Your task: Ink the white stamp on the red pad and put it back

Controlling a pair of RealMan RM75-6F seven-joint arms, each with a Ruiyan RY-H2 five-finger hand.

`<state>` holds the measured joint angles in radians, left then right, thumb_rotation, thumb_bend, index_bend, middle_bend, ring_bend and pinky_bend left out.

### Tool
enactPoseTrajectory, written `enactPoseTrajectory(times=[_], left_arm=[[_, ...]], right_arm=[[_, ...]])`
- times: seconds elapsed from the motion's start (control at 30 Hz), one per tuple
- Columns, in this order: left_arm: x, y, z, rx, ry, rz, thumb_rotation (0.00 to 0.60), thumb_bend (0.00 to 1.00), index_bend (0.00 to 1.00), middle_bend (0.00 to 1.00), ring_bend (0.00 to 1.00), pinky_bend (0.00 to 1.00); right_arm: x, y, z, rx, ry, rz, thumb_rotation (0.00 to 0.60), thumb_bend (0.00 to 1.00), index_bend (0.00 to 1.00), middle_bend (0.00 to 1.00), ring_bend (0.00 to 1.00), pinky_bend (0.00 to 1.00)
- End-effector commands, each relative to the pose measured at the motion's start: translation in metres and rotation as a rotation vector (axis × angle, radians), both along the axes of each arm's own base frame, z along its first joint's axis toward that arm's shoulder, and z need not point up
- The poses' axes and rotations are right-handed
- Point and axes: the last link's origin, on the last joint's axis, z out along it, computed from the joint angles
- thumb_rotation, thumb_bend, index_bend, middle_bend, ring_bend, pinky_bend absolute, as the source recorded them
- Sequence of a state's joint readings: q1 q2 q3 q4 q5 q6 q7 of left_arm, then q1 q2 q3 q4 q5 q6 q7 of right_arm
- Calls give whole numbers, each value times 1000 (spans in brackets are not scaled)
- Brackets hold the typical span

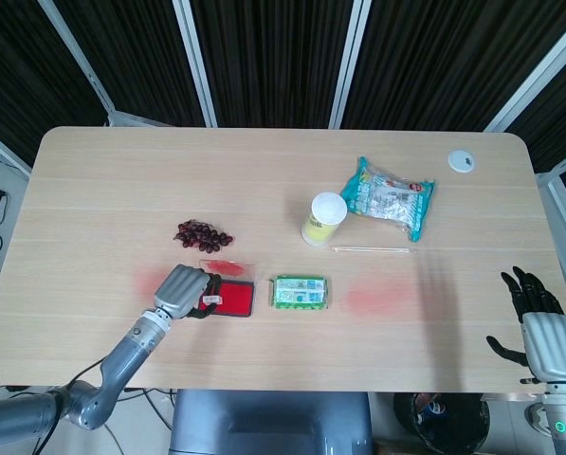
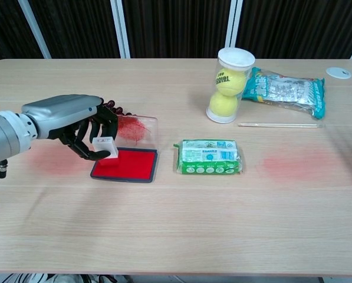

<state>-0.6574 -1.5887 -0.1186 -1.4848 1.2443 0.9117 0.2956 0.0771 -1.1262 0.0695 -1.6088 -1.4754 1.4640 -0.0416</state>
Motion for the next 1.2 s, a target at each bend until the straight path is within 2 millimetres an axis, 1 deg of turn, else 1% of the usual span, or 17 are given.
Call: enactPoseTrajectory(times=[0.03, 0.4, 0.67, 0.8, 1.0, 1.2], left_arm=[[3, 6, -6, -14, 11, -3, 600, 458, 740, 701, 518, 582], [4, 13, -13, -32, 43, -4, 600, 458, 740, 702, 517, 583], [-6, 14, -19, -42, 84, 17, 600, 458, 740, 701, 517, 583], [-6, 13, -20, -45, 89, 20, 600, 458, 740, 700, 517, 583], [-2, 14, -19, -46, 80, 15, 600, 458, 740, 700, 517, 583], [9, 15, -10, -32, 54, -6, 600, 458, 740, 699, 517, 582]], right_arm=[[0, 0, 0, 0, -1, 0, 600, 249, 91, 0, 0, 191], [0, 0, 0, 0, -1, -1, 600, 249, 92, 0, 0, 191], [0, 0, 0, 0, -2, -2, 600, 249, 95, 0, 0, 191], [0, 0, 0, 1, -3, -3, 600, 249, 97, 0, 0, 191], [0, 0, 0, 1, -4, -3, 600, 249, 98, 0, 0, 191], [0, 0, 0, 0, -4, -2, 600, 249, 97, 0, 0, 191]])
